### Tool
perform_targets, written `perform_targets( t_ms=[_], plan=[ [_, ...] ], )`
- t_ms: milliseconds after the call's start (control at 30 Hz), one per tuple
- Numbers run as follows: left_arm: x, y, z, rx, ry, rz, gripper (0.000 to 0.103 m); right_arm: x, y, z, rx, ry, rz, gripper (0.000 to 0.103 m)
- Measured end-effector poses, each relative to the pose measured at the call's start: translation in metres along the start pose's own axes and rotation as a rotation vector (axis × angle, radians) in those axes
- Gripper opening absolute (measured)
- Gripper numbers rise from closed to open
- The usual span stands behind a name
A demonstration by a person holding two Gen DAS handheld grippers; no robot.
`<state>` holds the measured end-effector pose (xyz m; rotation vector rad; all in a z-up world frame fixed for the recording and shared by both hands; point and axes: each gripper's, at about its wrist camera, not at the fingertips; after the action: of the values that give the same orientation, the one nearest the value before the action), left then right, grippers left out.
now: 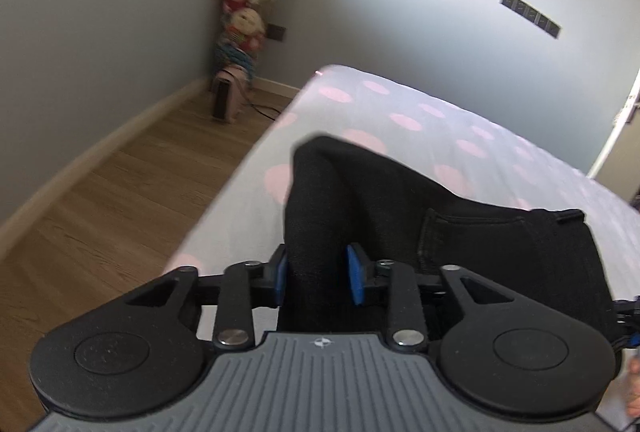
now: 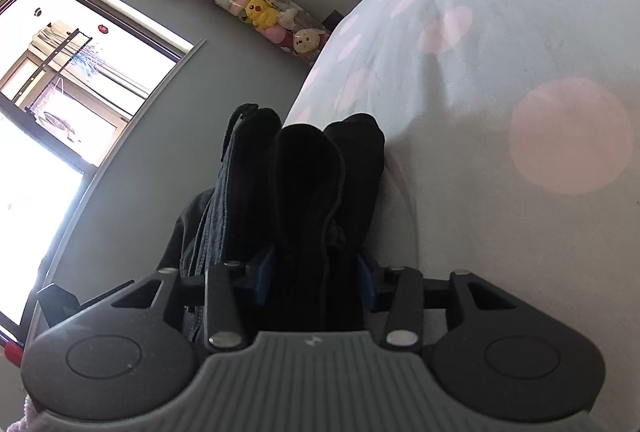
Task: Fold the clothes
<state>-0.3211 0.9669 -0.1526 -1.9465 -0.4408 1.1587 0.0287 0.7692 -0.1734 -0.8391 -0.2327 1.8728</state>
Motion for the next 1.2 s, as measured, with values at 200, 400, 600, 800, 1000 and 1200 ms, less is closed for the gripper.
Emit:
perform_targets(
  t_ms=[200,400,600,800,1000,1200],
  plan=[
    [-0.056,0.011,0.003,-0.042,-0.044,-0.063,0.043,-0.05,-0.011,0.031,-0.257,0.166,-0.1,0.044],
    [-0.073,0.058,-0.011,0.019,-0.102,-0.049,0.043,-0.06,0.011,0.108,-0.655,0.177,-0.117,0.034],
    [-0.062,0.068,-0.011,0.052,-0.132,-0.033,0.042,-0.015,0.033,0.135,-0.768,0.251,-0.105,0.033],
    [-0.034,0.079,-0.005,0.126,-0.139,0.055,0.041,0.013,0.03,0.104,-0.758,0.317,-0.061,0.022],
    [-0.02,0.082,-0.011,0.114,-0.179,0.087,0.049,0.023,0.024,0.091,-0.711,0.301,-0.05,0.022],
    [-0.045,0.079,-0.053,0.2,-0.275,0.135,0.036,0.008,0.023,0.114,-0.695,0.35,-0.016,0.023]
  ],
)
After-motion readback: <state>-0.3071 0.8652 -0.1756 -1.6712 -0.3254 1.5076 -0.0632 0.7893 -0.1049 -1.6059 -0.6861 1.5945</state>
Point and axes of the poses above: each gripper's, at about its wrist camera, not at the fingertips, and x roughly the way its jaws point, z to its left, y to its underside, and after that the axes turned 3 degrees about y, right-handed
